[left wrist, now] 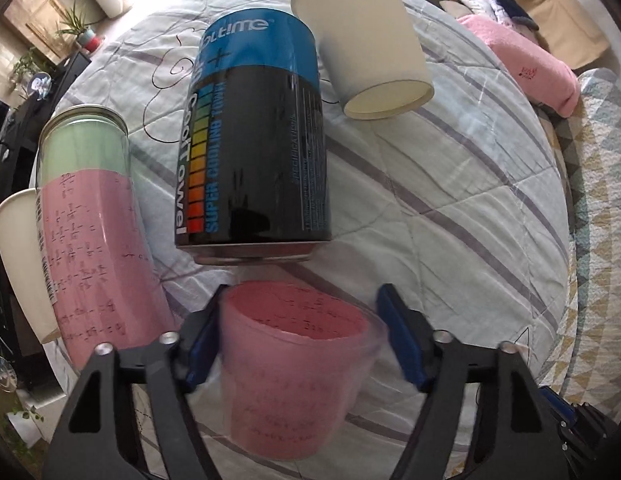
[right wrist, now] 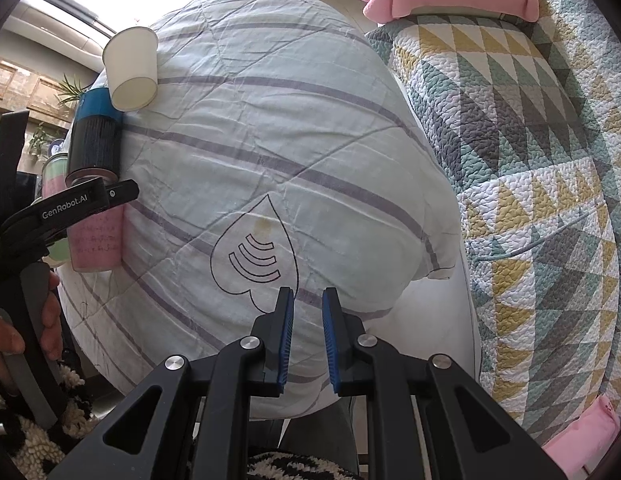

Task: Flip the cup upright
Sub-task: 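Grasp the pink cup rim with the left tool, then set the pink cup upright on the table and open the left tool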

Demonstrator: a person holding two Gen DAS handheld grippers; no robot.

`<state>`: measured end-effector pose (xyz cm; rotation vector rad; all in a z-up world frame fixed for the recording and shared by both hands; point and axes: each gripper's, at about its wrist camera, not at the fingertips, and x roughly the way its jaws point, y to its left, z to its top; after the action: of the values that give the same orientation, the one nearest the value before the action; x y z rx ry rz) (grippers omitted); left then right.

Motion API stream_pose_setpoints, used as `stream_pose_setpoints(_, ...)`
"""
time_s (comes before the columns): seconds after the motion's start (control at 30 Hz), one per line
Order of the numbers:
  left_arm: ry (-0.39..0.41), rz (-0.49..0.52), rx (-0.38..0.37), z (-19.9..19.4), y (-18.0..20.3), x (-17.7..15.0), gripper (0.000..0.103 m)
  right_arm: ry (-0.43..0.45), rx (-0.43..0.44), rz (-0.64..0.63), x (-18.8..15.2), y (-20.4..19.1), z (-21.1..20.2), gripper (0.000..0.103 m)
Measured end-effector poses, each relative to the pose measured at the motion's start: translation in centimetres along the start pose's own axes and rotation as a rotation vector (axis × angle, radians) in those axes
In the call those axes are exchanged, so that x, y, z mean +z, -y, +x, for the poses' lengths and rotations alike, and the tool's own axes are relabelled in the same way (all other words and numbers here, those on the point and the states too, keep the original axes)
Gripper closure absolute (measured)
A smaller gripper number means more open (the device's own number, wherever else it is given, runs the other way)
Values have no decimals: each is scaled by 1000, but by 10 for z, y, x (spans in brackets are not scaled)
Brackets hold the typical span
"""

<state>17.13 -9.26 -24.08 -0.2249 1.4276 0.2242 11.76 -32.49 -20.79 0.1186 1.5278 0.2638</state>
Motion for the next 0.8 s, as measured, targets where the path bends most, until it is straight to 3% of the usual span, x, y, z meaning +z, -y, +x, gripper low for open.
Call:
stream_pose_setpoints(0.33,27,-7,-121,-14,-11,-13,34,-13,13,12,-2,2,5,88)
stream_pose_setpoints(0.53,94,32,-179,-35,-18,-22,34,-7,20,11,-4,2,5,88)
stream_pose_setpoints(0.8,48,26,-200,-35,-17,-43,35,-10,11,25,-12,1,5,88)
